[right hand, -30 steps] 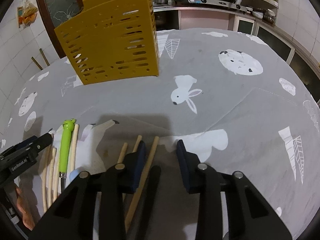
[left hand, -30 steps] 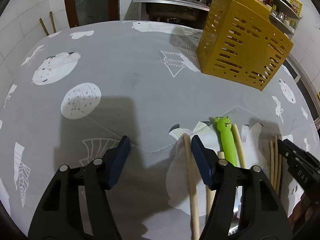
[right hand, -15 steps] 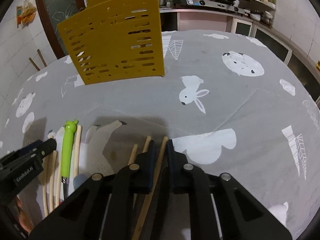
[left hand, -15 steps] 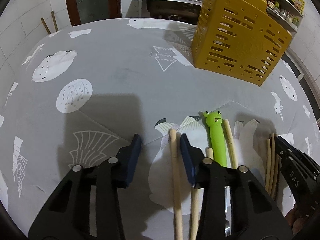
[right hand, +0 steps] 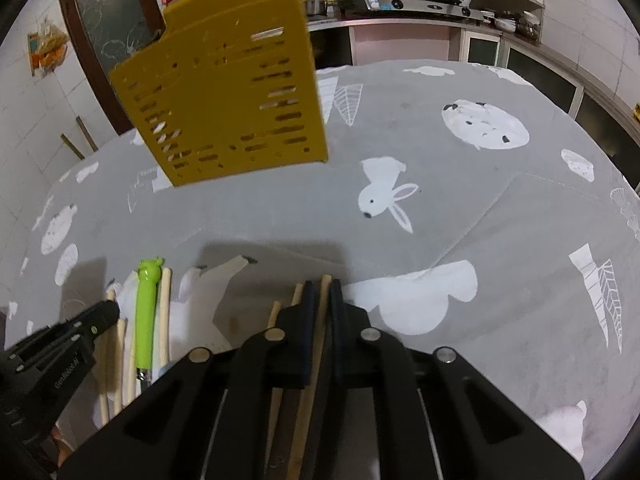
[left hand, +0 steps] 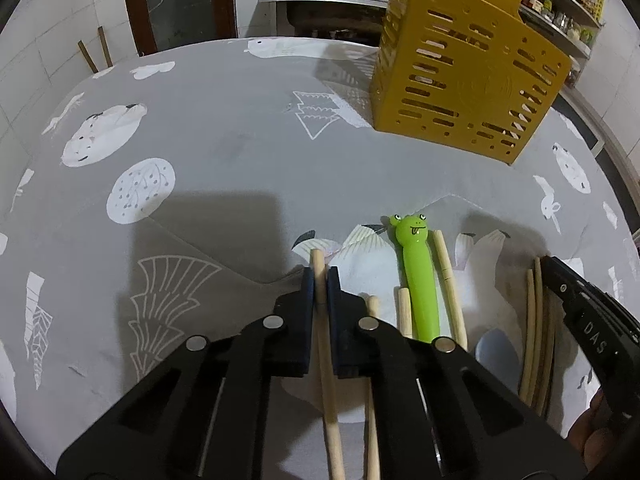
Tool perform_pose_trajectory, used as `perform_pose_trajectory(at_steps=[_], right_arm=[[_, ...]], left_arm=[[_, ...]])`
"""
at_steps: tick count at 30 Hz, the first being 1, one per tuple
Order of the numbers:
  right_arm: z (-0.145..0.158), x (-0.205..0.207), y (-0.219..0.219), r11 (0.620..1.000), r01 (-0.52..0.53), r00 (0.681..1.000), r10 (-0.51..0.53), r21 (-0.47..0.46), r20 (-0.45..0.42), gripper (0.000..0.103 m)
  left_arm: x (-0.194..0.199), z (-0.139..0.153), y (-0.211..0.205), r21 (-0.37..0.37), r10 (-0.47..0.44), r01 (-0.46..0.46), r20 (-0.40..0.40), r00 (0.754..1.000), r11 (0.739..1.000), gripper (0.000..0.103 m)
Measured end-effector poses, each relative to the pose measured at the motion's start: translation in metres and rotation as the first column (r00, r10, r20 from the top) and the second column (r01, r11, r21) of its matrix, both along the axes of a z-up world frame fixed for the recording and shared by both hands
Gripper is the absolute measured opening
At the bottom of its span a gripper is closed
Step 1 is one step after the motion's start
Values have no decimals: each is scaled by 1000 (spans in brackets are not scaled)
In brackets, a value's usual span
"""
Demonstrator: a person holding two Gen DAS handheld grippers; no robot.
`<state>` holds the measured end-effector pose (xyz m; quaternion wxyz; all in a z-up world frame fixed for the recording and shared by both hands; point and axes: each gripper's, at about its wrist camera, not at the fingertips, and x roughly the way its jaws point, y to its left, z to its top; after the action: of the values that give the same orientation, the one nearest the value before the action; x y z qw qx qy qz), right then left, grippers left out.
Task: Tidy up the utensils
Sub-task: 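Close the right gripper on a wooden chopstick while the left gripper closes on another, then lift both held chopsticks upright and carry them over the yellow holder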
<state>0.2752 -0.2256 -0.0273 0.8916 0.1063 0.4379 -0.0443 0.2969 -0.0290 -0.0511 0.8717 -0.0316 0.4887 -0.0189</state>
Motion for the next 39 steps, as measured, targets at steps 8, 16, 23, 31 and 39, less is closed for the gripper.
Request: perform_pose_trajectory(at_steps=[8, 16, 23, 31, 39], right_arm=[[22, -8, -7, 1000, -4, 995, 1, 30, 100, 6], [66, -26, -15, 1000, -17, 965, 18, -5, 263, 6], [99, -51, -21, 999, -24, 908, 37, -36, 418, 6], [116, -72, -19, 995, -26, 845, 76, -101, 530, 6], [123, -87, -19, 995, -36, 807, 83, -92, 585, 6]], left_arm=[[-7, 13, 5, -42, 0, 2, 52, 999, 999, 4], [-30, 58, 6, -10, 7, -4, 251, 968, 1000, 4], [-61, 100, 12, -24, 14, -4, 434, 901, 1000, 4], [-89, 121, 8, -14, -7, 17, 527, 850, 1000, 4], [-105, 128, 11, -9, -14, 23, 569, 822, 1000, 4]])
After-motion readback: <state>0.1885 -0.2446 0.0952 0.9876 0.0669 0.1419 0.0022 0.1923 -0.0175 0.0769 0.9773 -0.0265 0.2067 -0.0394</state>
